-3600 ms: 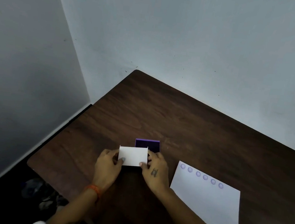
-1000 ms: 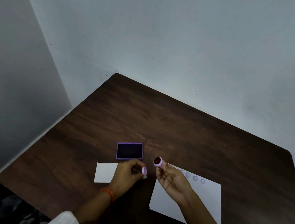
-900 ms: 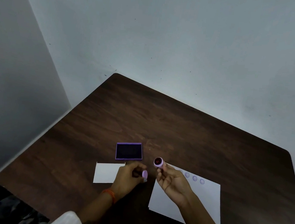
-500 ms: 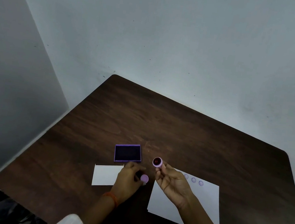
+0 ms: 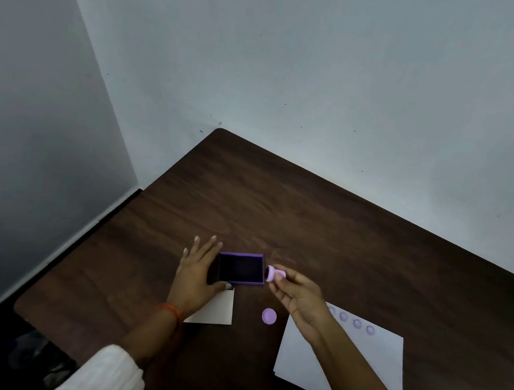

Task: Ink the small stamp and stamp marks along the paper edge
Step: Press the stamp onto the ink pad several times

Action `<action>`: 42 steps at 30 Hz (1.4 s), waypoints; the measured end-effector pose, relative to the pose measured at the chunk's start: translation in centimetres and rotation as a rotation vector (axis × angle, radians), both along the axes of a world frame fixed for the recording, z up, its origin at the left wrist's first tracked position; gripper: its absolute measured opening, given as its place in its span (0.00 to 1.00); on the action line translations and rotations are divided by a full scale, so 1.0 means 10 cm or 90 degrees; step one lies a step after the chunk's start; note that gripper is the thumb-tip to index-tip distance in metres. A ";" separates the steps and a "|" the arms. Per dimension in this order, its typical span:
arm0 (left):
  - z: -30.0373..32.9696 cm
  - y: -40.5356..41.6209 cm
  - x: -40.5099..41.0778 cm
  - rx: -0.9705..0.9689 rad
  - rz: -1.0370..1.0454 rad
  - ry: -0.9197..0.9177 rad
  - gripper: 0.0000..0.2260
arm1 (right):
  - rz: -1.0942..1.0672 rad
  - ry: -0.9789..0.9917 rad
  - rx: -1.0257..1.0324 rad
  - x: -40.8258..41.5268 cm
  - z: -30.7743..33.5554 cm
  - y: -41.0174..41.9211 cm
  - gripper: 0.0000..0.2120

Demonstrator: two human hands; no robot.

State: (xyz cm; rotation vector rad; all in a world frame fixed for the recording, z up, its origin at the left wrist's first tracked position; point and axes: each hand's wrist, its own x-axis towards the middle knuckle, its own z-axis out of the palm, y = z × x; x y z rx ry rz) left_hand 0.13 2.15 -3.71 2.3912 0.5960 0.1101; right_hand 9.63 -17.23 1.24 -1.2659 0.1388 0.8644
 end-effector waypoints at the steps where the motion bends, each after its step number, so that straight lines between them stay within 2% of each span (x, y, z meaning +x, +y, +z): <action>1: -0.03 0.03 0.02 -0.010 -0.019 0.011 0.38 | 0.024 -0.069 -0.066 0.00 0.00 0.09 0.09; 3: -0.08 0.06 0.05 -0.028 -0.049 0.025 0.38 | 0.085 -0.245 -0.225 0.00 -0.02 0.26 0.09; 5: -0.11 0.09 0.06 -0.045 -0.066 0.027 0.36 | 0.137 -0.430 -0.331 -0.02 -0.04 0.42 0.09; 8: -0.16 0.11 0.06 -0.059 -0.070 0.008 0.34 | 0.214 -0.598 -0.322 -0.05 -0.09 0.61 0.08; 13: -0.23 0.12 0.05 -0.070 -0.062 -0.024 0.33 | 0.442 -0.867 -0.375 -0.01 -0.24 0.75 0.11; 17: -0.28 0.13 0.05 -0.073 -0.066 -0.039 0.33 | 0.577 -0.985 -0.374 0.09 -0.28 0.74 0.12; 21: -0.31 0.14 0.05 -0.082 -0.067 -0.054 0.33 | 0.629 -1.017 -0.357 0.17 -0.26 0.76 0.11; 23: -0.32 0.14 0.05 -0.082 -0.067 -0.058 0.33 | 0.631 -0.999 -0.391 0.12 -0.26 0.78 0.13; 27: -0.33 0.13 0.06 -0.074 -0.057 -0.063 0.33 | 0.525 -0.935 -0.465 -0.07 -0.33 0.81 0.16; 33: -0.30 0.14 0.05 -0.096 -0.065 -0.067 0.33 | 0.645 -0.993 -0.409 0.13 -0.25 0.80 0.15; 37: -0.29 0.13 0.06 -0.092 -0.063 -0.058 0.33 | 0.532 -0.951 -0.446 -0.05 -0.29 0.81 0.15; 40: -0.26 0.13 0.05 -0.099 -0.060 -0.050 0.33 | 0.463 -0.904 -0.387 0.01 -0.21 0.81 0.06; 42: -0.26 0.13 0.05 -0.106 -0.056 -0.038 0.34 | 0.463 -0.887 -0.384 0.09 -0.16 0.83 0.06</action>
